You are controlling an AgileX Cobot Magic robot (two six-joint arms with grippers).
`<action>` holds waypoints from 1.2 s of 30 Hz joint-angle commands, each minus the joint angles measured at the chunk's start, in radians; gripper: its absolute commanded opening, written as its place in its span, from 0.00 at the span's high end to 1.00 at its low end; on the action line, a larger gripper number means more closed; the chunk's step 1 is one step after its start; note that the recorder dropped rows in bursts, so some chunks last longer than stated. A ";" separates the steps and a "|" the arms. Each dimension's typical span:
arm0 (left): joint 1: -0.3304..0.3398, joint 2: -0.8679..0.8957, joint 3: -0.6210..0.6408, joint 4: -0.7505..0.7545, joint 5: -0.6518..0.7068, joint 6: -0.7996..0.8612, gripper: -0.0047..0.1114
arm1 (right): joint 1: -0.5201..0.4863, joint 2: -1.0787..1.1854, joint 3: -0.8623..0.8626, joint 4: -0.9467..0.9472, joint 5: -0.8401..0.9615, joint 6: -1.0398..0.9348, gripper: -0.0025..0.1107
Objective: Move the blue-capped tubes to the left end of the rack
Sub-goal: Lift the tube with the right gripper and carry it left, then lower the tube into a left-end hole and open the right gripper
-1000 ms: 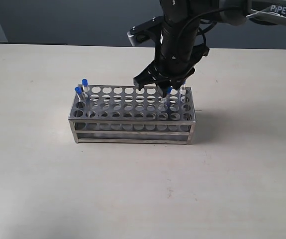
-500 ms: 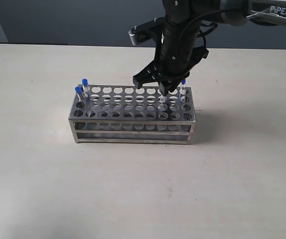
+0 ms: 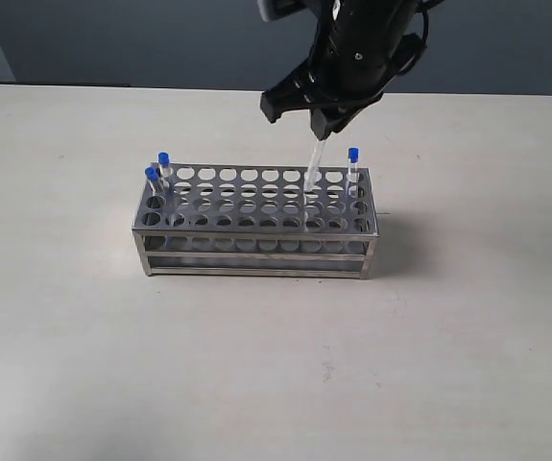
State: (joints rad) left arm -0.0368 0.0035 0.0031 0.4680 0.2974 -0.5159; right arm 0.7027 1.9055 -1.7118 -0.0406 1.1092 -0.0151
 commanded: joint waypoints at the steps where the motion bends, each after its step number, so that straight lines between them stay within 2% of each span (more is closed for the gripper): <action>1: -0.005 -0.004 -0.003 -0.004 -0.005 -0.001 0.95 | -0.003 -0.052 0.002 0.075 0.005 -0.068 0.97; 3: -0.005 -0.004 -0.003 -0.004 -0.005 -0.001 0.95 | 0.007 -0.069 0.002 0.125 -0.006 -0.097 0.97; 13: -0.005 -0.004 -0.003 -0.002 -0.007 -0.001 0.95 | 0.151 -0.063 -0.056 0.122 -0.014 -0.182 0.98; 22: -0.005 -0.004 -0.003 -0.002 -0.007 -0.001 0.95 | 0.233 0.126 -0.348 0.172 0.112 -0.243 0.98; 28: -0.005 -0.004 -0.003 -0.002 -0.007 -0.001 0.95 | 0.246 0.240 -0.469 0.169 0.112 -0.246 0.98; 36: -0.005 -0.004 -0.003 -0.002 -0.007 -0.001 0.95 | 0.246 0.286 -0.477 0.106 0.112 -0.246 0.98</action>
State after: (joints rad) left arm -0.0368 0.0035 0.0031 0.4680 0.2974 -0.5159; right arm 0.9504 2.1909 -2.1792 0.0934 1.2169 -0.2529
